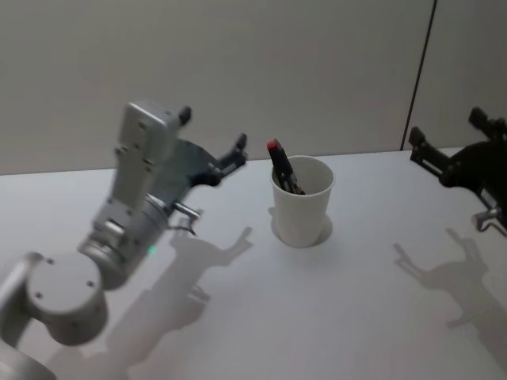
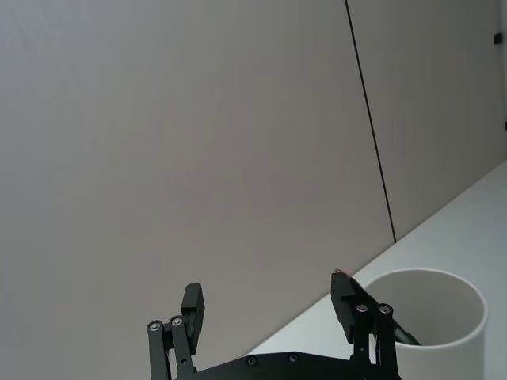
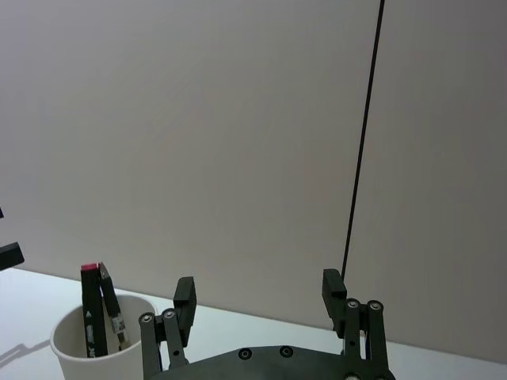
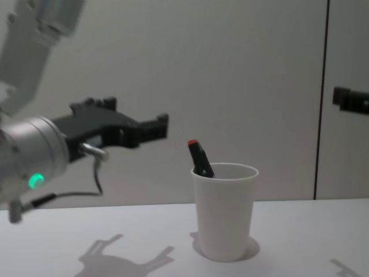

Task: Place the pen into the pen holder.

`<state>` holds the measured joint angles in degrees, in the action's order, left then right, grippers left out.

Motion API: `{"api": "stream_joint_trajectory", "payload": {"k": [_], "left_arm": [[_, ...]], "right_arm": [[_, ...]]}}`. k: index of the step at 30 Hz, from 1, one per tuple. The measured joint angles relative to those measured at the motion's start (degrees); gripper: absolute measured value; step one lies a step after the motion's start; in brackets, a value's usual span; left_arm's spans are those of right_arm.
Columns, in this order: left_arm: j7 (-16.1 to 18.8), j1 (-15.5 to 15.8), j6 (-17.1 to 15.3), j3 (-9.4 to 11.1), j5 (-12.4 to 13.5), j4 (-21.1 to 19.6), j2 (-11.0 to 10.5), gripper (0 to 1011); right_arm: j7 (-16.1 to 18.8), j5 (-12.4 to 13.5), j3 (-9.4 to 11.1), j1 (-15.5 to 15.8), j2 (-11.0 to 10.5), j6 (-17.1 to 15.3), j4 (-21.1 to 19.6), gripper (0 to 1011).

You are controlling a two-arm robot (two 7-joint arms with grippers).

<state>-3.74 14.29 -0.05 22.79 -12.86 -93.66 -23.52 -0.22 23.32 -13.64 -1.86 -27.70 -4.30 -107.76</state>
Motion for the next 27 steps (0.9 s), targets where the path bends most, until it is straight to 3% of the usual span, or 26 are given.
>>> {"api": "stream_joint_trajectory", "payload": {"k": [7,13,27], "left_arm": [[2.8,-0.7,-0.7,2.9,1.3,0.5,1.5,1001],[3.1,-0.7,-0.8,3.2,1.4,0.5,1.6,1001],[3.1,-0.7,-0.8,3.2,1.4,0.5,1.6,1001]], "right_arm": [[2.1,-3.5,0.4,1.4,4.3,1.2,3.3,1002],[3.4,-5.8,0.7,2.3,7.1,2.0,5.5,1002],[4.1,-6.9,0.8,2.7,8.4,2.4,6.6,1001]]}}
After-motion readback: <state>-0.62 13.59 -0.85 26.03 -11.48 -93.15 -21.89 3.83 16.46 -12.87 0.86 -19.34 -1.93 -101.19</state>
